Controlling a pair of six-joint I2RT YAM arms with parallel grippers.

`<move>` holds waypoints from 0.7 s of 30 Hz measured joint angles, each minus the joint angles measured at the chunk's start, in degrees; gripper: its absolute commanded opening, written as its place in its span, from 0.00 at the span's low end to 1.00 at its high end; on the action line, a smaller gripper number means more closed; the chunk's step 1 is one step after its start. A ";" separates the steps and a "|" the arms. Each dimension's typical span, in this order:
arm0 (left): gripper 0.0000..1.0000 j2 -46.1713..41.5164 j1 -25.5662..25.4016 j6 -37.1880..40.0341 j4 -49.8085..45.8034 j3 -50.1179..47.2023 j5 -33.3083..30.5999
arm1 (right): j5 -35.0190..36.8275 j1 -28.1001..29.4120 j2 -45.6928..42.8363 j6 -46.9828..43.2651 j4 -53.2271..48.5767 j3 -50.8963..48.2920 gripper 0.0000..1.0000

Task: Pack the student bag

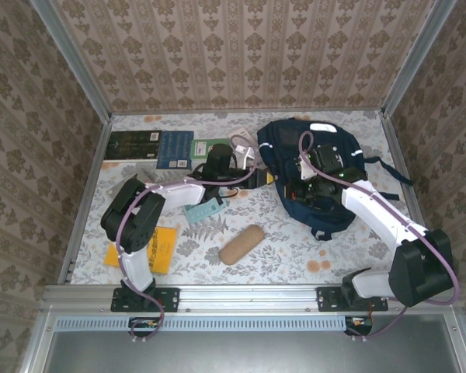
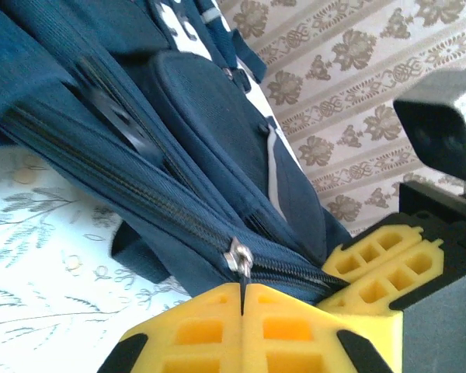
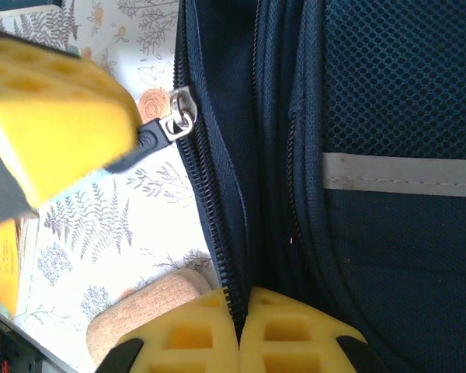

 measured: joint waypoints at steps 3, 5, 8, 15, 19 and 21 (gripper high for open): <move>0.00 1.97 3.21 -4.13 4.96 -0.57 -0.04 | -0.11 -0.04 -0.13 0.15 -0.37 -1.07 0.00; 0.00 4.74 5.57 -9.11 10.64 -1.20 -0.07 | -0.02 -0.07 -0.44 0.17 -0.76 -1.55 0.00; 0.00 9.60 7.26 -16.39 18.36 -1.44 -0.44 | 0.09 -0.07 -0.85 0.17 -0.76 -1.84 0.00; 0.27 11.69 5.14 -20.46 23.08 -3.15 -0.42 | 0.11 -0.07 -1.03 0.17 -0.79 -1.86 0.00; 0.36 8.11 3.80 -13.70 16.20 -5.51 -1.42 | 0.13 -0.07 -1.03 0.22 -0.79 -1.86 0.00; 0.38 4.66 2.86 -7.52 10.29 -6.01 -3.80 | 0.13 -0.07 -1.03 0.37 -0.79 -1.86 0.00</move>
